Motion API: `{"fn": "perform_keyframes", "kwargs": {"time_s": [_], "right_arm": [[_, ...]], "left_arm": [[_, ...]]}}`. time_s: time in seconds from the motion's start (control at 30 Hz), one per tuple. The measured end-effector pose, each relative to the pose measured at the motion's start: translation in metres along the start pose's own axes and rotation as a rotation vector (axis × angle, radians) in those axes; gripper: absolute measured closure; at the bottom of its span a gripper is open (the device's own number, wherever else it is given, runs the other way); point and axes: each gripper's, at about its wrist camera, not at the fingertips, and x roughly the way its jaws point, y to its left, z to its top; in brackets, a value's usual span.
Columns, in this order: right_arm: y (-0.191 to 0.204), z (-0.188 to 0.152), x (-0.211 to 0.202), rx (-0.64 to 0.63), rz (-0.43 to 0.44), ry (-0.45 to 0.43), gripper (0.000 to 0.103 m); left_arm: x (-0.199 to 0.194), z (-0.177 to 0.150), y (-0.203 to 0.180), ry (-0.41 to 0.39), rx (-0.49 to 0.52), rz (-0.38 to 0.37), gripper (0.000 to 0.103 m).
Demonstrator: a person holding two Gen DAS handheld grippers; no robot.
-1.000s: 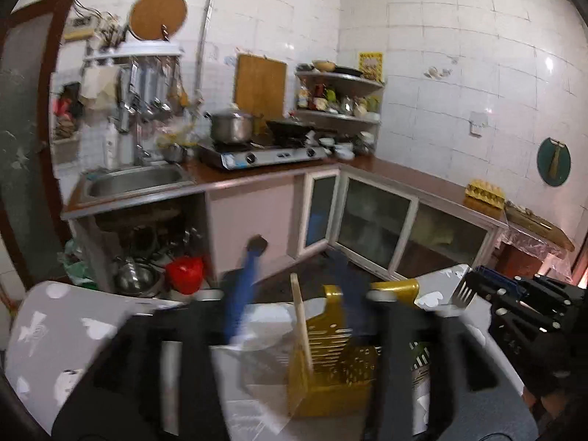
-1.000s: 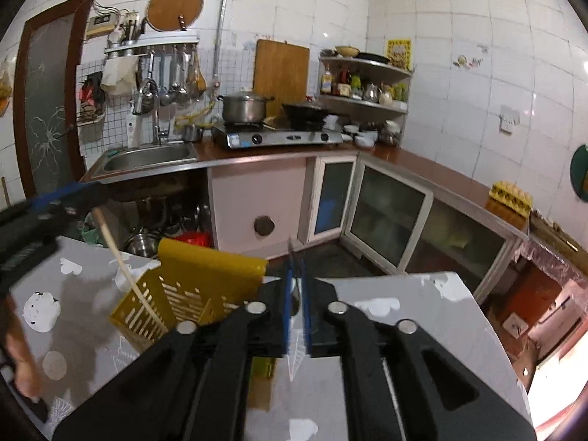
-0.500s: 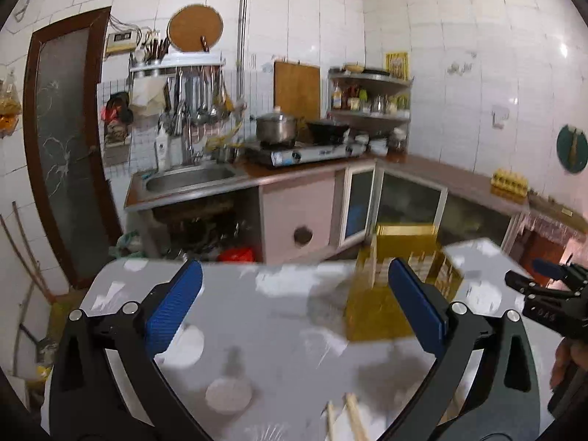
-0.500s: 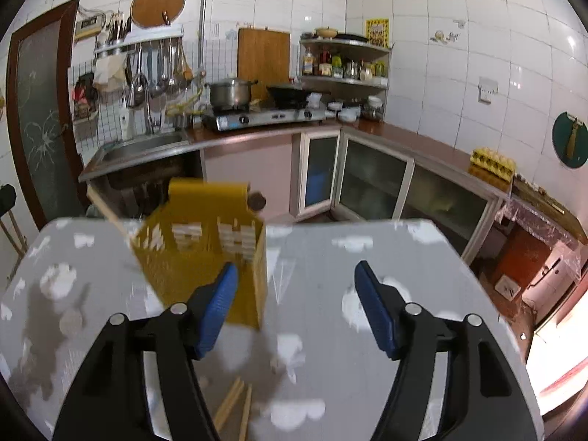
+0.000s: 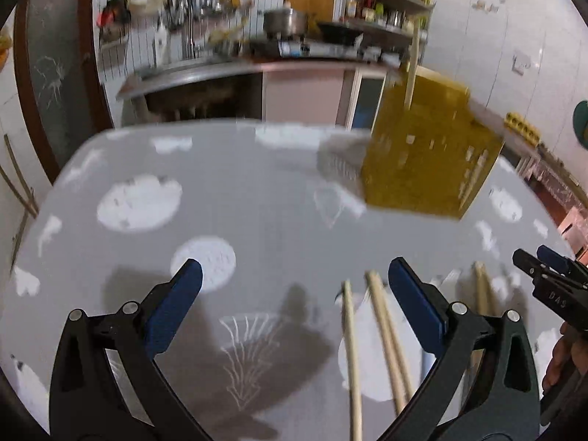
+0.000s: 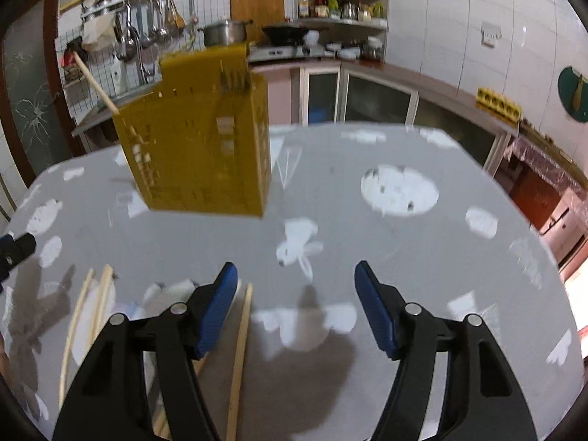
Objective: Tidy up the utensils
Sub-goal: 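Move both open tools back down to the remaining chopsticks on the table, then close the left tool on a chopstick and lift while the right tool grasps and lifts another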
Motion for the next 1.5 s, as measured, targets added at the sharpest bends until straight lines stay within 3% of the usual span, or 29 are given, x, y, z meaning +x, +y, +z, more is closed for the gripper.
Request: {"fn": "perform_keyframes", "kwargs": {"time_s": [0.2,0.53,0.67,0.77,0.97,1.27,1.4,1.5], "right_arm": [[0.004,-0.012,0.019,0.001,-0.026,0.062,0.037],[0.018,-0.021,0.028,-0.026,-0.041,0.103,0.038],[0.018,-0.019,0.030,0.008,-0.023,0.117,0.047],[0.022,-0.019,0.029,0.006,-0.011,0.113,0.058],[0.026,-0.017,0.031,0.010,-0.004,0.112,0.067],[0.034,-0.009,0.037,0.008,0.004,0.114,0.091],[0.035,-0.009,0.037,0.002,0.010,0.111,0.096],[0.031,-0.009,0.035,0.023,0.032,0.110,0.097]], "left_arm": [[0.028,-0.018,-0.005,0.108,0.002,0.017,0.005],[0.049,-0.029,-0.018,0.182,0.048,0.019,0.008],[0.051,-0.029,-0.023,0.183,0.054,0.024,0.013],[0.050,-0.029,-0.026,0.178,0.060,0.019,0.023],[0.051,-0.026,-0.030,0.185,0.063,0.008,0.037],[0.054,-0.019,-0.031,0.213,0.062,-0.029,0.070],[0.056,-0.016,-0.029,0.219,0.052,-0.033,0.080],[0.055,-0.016,-0.029,0.219,0.048,-0.044,0.093]]}}
